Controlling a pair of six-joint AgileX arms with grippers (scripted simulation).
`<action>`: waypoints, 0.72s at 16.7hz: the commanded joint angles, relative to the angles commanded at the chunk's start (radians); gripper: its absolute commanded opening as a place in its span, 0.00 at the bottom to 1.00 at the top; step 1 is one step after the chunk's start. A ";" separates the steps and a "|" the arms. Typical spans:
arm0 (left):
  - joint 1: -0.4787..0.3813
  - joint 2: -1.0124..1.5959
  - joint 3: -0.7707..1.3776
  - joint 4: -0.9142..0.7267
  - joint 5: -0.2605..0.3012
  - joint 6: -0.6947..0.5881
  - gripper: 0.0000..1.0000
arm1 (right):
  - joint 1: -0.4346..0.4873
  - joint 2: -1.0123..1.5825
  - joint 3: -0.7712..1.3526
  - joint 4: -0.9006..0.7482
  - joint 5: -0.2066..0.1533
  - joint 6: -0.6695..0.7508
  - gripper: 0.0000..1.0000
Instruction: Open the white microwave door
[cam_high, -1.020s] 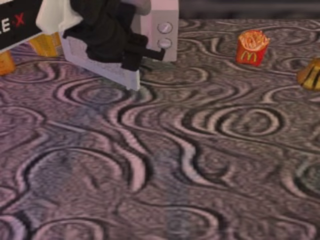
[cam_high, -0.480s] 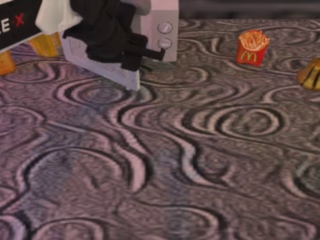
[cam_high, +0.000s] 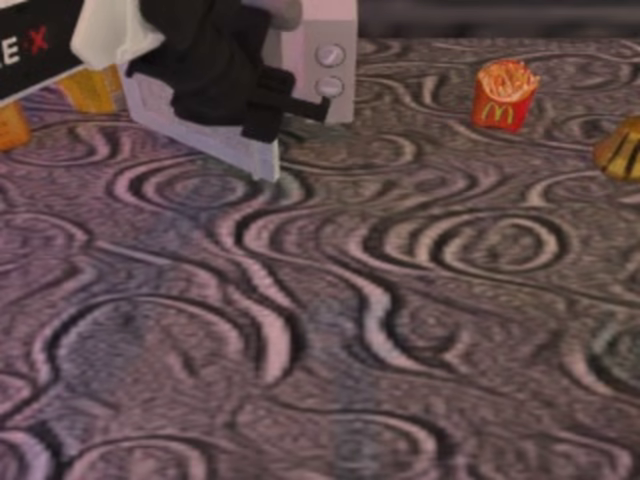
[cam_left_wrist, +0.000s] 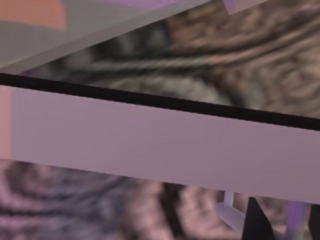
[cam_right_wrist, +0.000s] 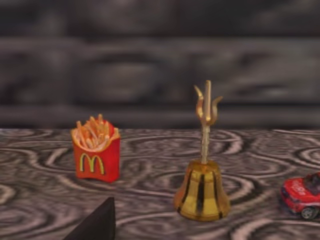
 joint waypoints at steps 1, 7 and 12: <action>0.004 -0.007 -0.007 0.002 0.005 0.012 0.00 | 0.000 0.000 0.000 0.000 0.000 0.000 1.00; 0.049 -0.067 -0.087 0.020 0.062 0.131 0.00 | 0.000 0.000 0.000 0.000 0.000 0.000 1.00; 0.050 -0.069 -0.089 0.021 0.064 0.135 0.00 | 0.000 0.000 0.000 0.000 0.000 0.000 1.00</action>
